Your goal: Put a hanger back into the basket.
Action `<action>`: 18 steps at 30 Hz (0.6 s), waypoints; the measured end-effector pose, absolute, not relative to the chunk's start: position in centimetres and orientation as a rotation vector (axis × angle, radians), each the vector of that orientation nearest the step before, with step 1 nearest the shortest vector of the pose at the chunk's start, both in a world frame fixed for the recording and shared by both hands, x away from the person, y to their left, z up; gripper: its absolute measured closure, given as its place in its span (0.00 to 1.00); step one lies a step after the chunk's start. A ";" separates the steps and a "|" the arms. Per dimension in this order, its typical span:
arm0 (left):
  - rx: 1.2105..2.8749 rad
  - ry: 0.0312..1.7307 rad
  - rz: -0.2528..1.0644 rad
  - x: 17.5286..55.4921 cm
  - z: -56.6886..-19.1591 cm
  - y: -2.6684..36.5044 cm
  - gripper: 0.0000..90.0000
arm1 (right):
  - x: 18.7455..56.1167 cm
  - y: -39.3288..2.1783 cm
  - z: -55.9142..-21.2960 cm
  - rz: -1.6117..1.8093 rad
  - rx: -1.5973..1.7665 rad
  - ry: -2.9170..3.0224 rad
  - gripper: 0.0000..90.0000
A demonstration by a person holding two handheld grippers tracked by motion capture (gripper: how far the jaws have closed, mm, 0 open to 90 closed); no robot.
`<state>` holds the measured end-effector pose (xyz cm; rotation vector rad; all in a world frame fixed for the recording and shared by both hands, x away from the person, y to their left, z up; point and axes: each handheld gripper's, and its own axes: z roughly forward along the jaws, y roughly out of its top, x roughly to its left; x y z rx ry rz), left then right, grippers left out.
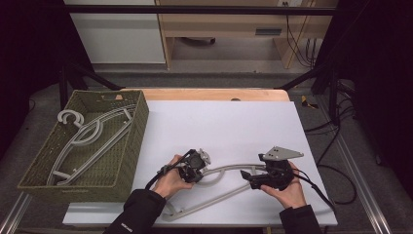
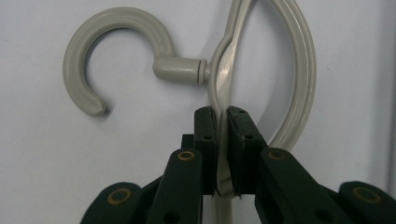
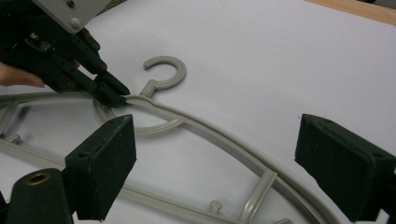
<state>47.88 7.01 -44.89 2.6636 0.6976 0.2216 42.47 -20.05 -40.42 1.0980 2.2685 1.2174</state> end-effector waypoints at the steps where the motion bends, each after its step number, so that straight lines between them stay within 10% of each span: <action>1: 2.660 0.699 0.225 47.8 -44.7 7.2 0.92 | 42.5 -20.1 -40.4 1.218 1.095 2.267 0.14; 18: 2.497 0.820 0.388 46.5 -38.1 11.0 0.92 | 41.5 -22.2 -38.5 1.277 1.113 2.176 0.14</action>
